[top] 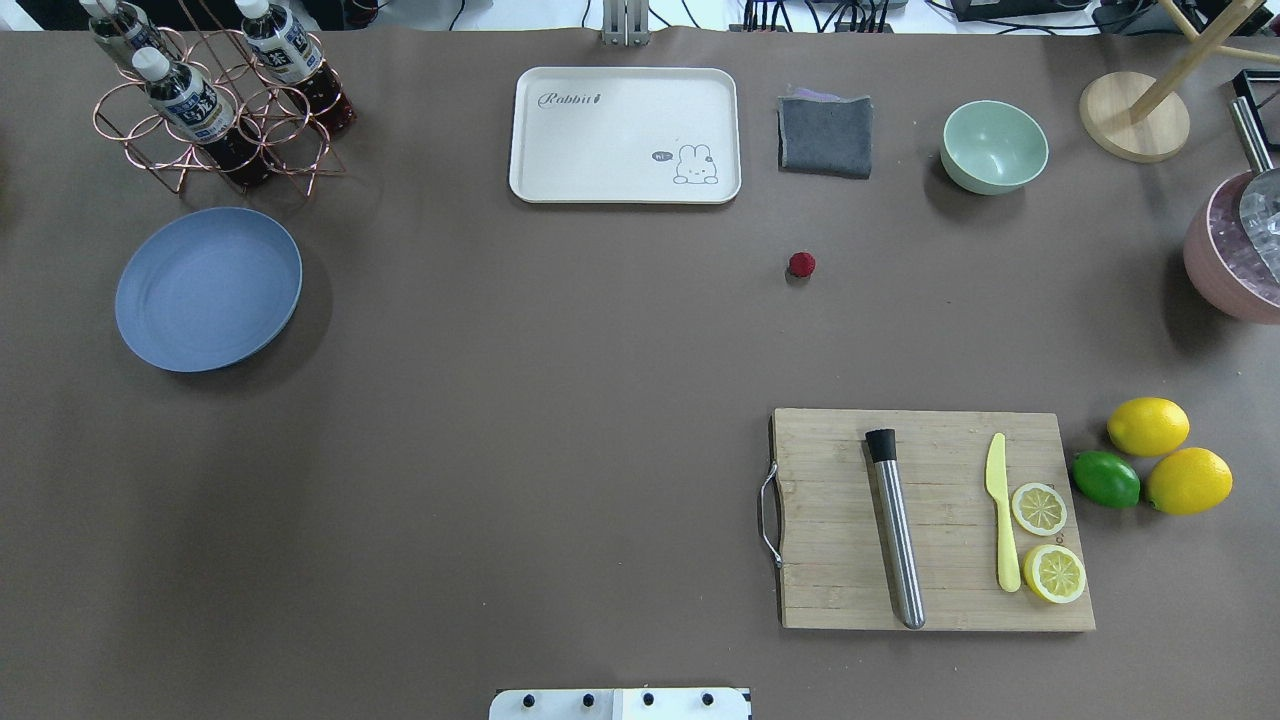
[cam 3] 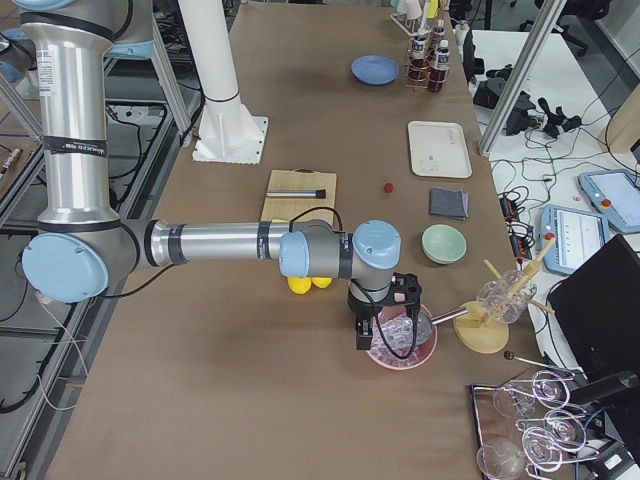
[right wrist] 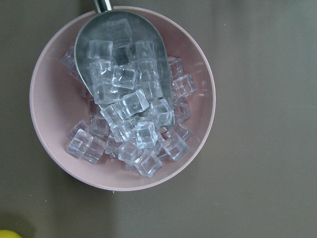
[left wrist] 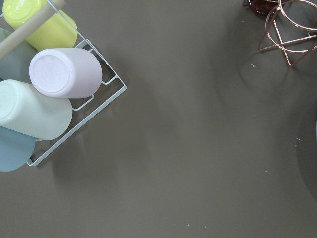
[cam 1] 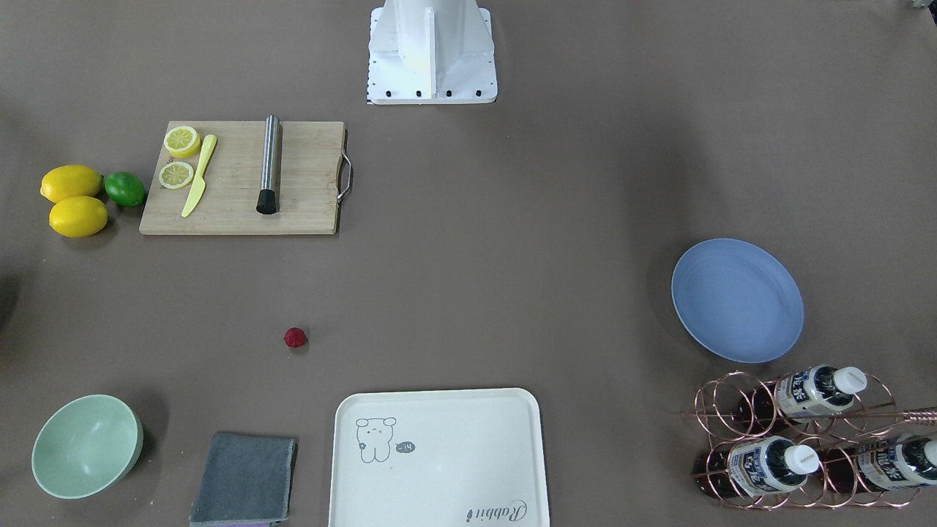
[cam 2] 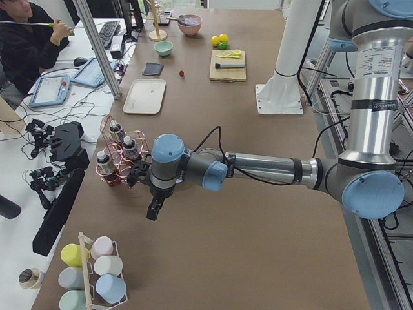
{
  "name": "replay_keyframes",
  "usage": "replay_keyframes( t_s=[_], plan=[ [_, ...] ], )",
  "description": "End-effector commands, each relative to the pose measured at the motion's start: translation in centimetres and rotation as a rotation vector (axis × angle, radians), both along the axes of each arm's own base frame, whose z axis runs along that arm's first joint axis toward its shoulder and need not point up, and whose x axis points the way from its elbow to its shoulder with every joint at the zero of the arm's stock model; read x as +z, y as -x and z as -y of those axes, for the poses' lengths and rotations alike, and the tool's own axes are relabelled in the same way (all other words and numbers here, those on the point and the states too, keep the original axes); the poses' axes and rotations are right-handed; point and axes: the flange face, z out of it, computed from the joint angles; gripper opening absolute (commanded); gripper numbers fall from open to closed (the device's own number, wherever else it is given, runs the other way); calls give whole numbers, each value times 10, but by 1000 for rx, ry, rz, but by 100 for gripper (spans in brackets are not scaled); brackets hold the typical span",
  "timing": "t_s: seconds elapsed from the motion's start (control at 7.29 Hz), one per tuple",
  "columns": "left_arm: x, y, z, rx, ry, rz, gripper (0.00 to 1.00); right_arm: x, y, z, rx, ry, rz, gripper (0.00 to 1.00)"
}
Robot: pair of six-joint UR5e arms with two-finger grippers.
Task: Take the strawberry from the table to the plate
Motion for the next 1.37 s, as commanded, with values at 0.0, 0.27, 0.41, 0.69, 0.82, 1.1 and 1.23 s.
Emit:
replay_keyframes(
  t_s=[0.0, 0.27, 0.41, 0.69, 0.82, 1.1, 1.23],
  plan=[
    [1, 0, -1, 0, 3, -1, 98, 2, 0, -1, -1, 2, 0, 100],
    [0, 0, -2, -4, 5, -2, 98, 1, 0, -2, -3, 0, 2, 100],
    [1, -1, -2, -3, 5, -1, 98, 1, 0, -2, -2, 1, 5, 100],
    [-2, -1, 0, -5, 1, 0, 98, 1, 1, -2, -1, 3, 11, 100],
    [-2, -1, 0, -5, 1, 0, 98, 1, 1, -2, -1, 3, 11, 100],
    [-1, -1, 0, -5, 3, 0, 98, 2, 1, -2, -2, 5, 17, 100],
    [-4, -1, -1, -2, -9, -6, 98, 2, 2, -2, -1, 6, 20, 100]
  ],
)
